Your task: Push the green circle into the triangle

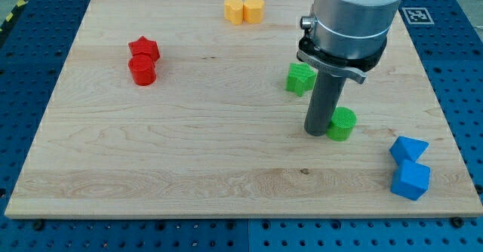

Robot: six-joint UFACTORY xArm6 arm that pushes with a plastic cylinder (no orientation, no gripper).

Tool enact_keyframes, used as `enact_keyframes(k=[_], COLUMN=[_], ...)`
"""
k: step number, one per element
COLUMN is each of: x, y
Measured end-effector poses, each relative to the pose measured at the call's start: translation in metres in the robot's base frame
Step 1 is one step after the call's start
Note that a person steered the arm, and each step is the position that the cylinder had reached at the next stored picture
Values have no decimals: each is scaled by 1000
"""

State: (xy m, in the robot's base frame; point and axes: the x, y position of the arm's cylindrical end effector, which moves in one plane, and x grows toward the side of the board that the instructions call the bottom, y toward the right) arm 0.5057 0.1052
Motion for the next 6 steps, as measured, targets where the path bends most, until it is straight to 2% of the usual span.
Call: enact_keyframes(k=[1, 3, 4, 6], x=[0, -34, -26, -19], y=[24, 30, 53, 60])
